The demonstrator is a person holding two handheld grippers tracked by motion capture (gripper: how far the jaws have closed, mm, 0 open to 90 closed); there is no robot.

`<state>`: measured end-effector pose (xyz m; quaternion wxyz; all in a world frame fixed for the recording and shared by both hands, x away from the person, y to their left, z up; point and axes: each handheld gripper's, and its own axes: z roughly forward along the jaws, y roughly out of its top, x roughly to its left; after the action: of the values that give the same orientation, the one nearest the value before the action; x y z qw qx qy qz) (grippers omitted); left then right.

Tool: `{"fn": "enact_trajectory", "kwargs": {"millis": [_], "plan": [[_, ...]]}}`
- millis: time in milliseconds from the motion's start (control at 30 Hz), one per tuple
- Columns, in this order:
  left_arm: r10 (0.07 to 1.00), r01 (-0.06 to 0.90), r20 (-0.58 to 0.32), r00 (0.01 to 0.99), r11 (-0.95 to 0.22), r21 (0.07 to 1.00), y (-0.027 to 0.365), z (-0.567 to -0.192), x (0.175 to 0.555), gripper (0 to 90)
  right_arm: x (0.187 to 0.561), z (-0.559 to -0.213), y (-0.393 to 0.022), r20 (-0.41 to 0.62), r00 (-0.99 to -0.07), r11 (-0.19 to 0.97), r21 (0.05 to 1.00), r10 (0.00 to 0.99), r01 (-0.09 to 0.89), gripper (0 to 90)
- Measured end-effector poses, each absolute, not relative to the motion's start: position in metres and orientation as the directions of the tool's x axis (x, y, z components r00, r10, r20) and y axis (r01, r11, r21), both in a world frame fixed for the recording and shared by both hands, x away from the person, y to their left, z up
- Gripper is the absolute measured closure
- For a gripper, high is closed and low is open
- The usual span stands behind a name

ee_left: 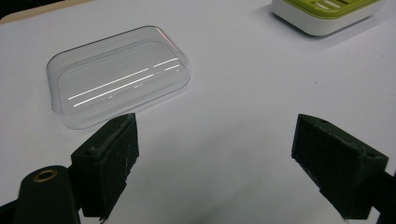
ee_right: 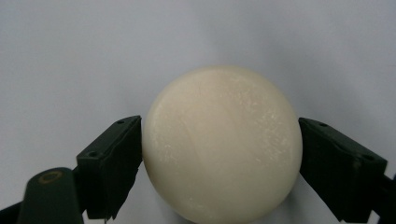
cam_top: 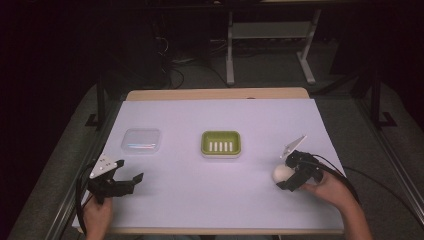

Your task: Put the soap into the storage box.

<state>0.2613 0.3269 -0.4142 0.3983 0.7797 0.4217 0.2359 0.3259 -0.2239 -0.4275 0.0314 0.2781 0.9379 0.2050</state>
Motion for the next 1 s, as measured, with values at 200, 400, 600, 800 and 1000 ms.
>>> {"fn": "enact_trajectory", "kwargs": {"millis": [200,400,600,800,1000], "plan": [[0.845,0.467,0.033,0.534,-0.327,0.822,0.3271,-0.4141,0.2612,14.5,0.3264,-0.4286,-0.2222,0.048,-0.851,0.774,0.391,0.524,0.498,20.6],[0.845,0.469,0.033,0.534,-0.328,0.82,0.3271,-0.4137,0.261,14.5,0.3254,-0.428,-0.2218,0.041,-0.852,0.778,0.387,0.521,0.494,23.6],[0.845,0.467,0.034,0.534,-0.329,0.821,0.327,-0.4138,0.2612,14.5,0.3257,-0.4276,-0.2214,0.033,-0.858,0.787,0.382,0.512,0.484,24.0],[0.845,0.469,0.032,0.533,-0.327,0.821,0.327,-0.4136,0.2609,14.5,0.3261,-0.427,-0.2206,0.033,-0.862,0.793,0.376,0.506,0.48,24.3],[0.844,0.467,0.034,0.535,-0.329,0.821,0.327,-0.4136,0.261,14.5,0.3276,-0.4259,-0.2208,0.039,-0.861,0.791,0.375,0.508,0.483,24.5]]}}
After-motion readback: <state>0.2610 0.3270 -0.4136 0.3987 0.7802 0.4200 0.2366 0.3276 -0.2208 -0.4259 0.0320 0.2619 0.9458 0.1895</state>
